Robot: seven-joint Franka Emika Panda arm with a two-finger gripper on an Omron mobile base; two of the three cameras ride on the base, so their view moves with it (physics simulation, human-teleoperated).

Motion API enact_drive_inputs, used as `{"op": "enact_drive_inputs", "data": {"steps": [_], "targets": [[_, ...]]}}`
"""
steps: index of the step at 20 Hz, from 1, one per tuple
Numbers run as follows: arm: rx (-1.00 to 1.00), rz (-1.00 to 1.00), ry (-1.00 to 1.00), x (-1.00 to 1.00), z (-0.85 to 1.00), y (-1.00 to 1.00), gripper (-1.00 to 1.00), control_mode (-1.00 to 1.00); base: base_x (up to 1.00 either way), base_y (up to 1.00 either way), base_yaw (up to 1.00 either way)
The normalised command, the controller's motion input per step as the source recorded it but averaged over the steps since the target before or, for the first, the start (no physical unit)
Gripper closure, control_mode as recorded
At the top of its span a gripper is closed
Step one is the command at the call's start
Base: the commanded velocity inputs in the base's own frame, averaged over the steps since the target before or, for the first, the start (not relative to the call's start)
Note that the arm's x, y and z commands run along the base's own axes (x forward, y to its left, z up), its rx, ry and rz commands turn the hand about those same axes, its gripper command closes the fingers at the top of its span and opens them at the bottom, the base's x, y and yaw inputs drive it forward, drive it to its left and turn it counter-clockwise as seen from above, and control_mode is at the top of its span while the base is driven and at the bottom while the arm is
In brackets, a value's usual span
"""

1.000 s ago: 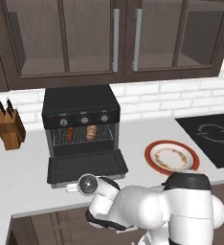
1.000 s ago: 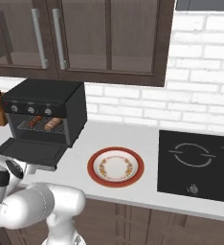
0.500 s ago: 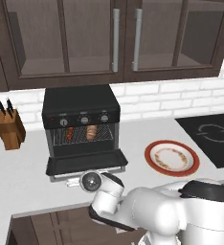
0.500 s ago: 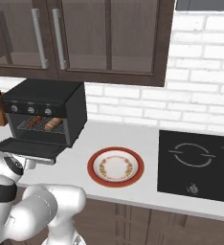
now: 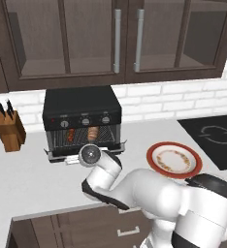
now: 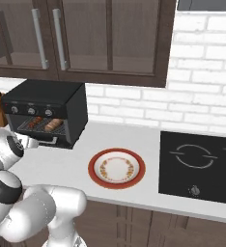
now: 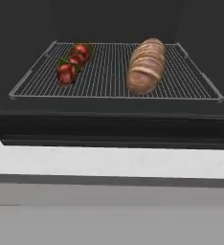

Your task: Pick up the kebab skewer and baguette bread, and place them inside the toaster oven. Close the toaster oven door and start by setting the timer.

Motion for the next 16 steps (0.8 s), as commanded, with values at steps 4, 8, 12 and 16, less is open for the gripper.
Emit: {"op": "enact_drive_inputs", "data": {"steps": [4,8,12,16], "targets": [[0.00,0.00,0.00,0.84,0.17,-0.07,-1.00,-1.00,0.00,0.00,0.00],[0.00,0.00,0.00,0.81,0.11,0.00,-1.00,-1.00,0.00,0.00,0.00],[0.00,0.00,0.00,0.70,0.00,0.00,-1.00,-1.00,0.00,0.00,0.00],[0.00,0.00,0.01,0.55,0.00,0.00,-1.00,-1.00,0.00,0.00,0.00]]}}
